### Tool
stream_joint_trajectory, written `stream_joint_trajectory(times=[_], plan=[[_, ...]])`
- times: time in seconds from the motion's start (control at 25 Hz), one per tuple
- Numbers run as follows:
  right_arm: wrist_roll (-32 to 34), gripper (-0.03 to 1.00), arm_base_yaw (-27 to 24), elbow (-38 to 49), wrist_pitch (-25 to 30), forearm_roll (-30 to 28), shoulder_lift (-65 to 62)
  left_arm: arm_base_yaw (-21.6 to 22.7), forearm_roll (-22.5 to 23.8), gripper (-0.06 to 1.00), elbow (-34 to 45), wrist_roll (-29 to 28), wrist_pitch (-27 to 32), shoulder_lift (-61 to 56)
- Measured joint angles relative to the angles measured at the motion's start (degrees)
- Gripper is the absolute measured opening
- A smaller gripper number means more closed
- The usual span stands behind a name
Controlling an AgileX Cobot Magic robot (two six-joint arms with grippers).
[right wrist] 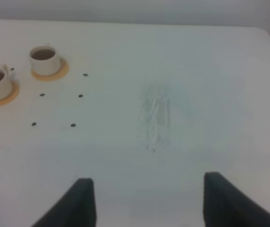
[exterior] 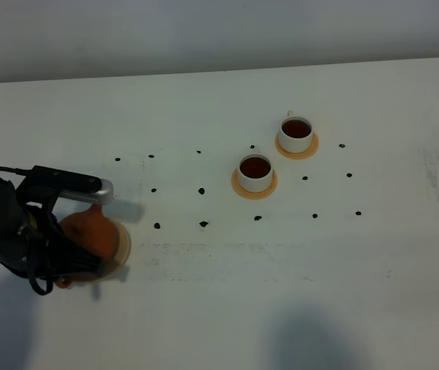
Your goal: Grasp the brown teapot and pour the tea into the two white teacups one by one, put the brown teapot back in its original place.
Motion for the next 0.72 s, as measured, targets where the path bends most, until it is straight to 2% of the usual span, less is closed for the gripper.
stream_joint_trajectory(times=[0.16,0.24,0.52,0.72], plan=[[0.06,0.48,0.0,0.0,0.0,0.0,0.0,0.0,0.0,0.45,0.0,-0.36,0.0,0.0],[0.06,0.48,0.0,0.0,0.0,0.0,0.0,0.0,0.0,0.51,0.0,-0.43,0.31,-0.28],[0.06,0.48,0.0,0.0,0.0,0.0,0.0,0.0,0.62,0.53,-2.0,-0.61,6.04,-8.4],[0.06,0.48,0.0,0.0,0.0,0.0,0.0,4.25,1.94,0.52,-2.22,-1.99,10.84,-16.54]])
